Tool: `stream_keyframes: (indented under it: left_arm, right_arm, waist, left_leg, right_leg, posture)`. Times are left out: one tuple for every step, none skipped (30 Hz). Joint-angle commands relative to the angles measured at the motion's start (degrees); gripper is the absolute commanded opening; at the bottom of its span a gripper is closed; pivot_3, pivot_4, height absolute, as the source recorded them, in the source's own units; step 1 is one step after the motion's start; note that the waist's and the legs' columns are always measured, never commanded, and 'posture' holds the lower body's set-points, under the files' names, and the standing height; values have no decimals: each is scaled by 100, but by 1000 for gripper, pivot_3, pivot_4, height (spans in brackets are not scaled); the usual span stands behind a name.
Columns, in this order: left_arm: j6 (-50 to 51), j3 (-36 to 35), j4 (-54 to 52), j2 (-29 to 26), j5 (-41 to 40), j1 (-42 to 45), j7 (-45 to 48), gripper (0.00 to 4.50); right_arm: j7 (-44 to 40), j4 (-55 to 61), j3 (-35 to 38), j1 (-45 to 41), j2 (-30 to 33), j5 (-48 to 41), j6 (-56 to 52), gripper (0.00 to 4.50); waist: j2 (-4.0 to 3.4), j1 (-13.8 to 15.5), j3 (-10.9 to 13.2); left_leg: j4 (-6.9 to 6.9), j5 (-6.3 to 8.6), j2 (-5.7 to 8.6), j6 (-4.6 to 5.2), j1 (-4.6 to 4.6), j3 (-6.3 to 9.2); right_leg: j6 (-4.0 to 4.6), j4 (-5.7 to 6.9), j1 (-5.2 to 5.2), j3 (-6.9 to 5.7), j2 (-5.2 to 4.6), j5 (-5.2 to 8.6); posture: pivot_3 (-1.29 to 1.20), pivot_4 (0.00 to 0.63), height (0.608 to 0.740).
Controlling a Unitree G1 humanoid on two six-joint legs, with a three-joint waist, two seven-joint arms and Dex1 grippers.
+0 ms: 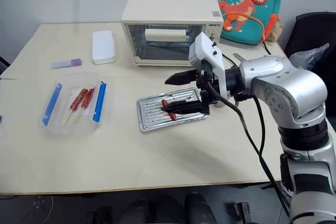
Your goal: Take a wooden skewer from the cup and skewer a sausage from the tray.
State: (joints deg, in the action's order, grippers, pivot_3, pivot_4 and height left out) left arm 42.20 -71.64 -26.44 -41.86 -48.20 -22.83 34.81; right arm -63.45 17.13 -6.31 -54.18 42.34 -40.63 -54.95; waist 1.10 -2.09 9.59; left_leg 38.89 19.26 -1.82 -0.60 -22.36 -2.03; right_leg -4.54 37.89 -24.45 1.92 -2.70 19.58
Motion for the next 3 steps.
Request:
stream_keyframes:
  left_arm:
    - [-120, -313, 196, -129, -144, -85, 143, 1587]
    - [-127, -296, 174, -141, -167, -72, 142, 1587]
    - [-134, -221, 92, -137, -192, -49, 130, 1587]
  right_arm:
    - [-89, -17, 40, -46, 44, 46, 170, 4096]
    - [-86, -34, 30, -36, 31, 69, 193, 4096]
    - [-69, -41, 21, -10, 15, 96, 219, 4096]
  waist:
    - [0, 18, 0]
    - [0, 21, 0]
    - [0, 21, 0]
  left_leg:
    - [0, 0, 1, 0, 1, 0]
    - [0, 0, 1, 0, 1, 0]
    - [-1, 0, 2, 0, 1, 0]
  right_leg:
    - [1, -1, 2, 0, -2, 0]
    - [1, -2, 2, 0, -3, 0]
    - [1, -2, 2, 0, -4, 1]
  posture:
    - [0, 150, 740]
    - [0, 150, 740]
    - [0, 150, 740]
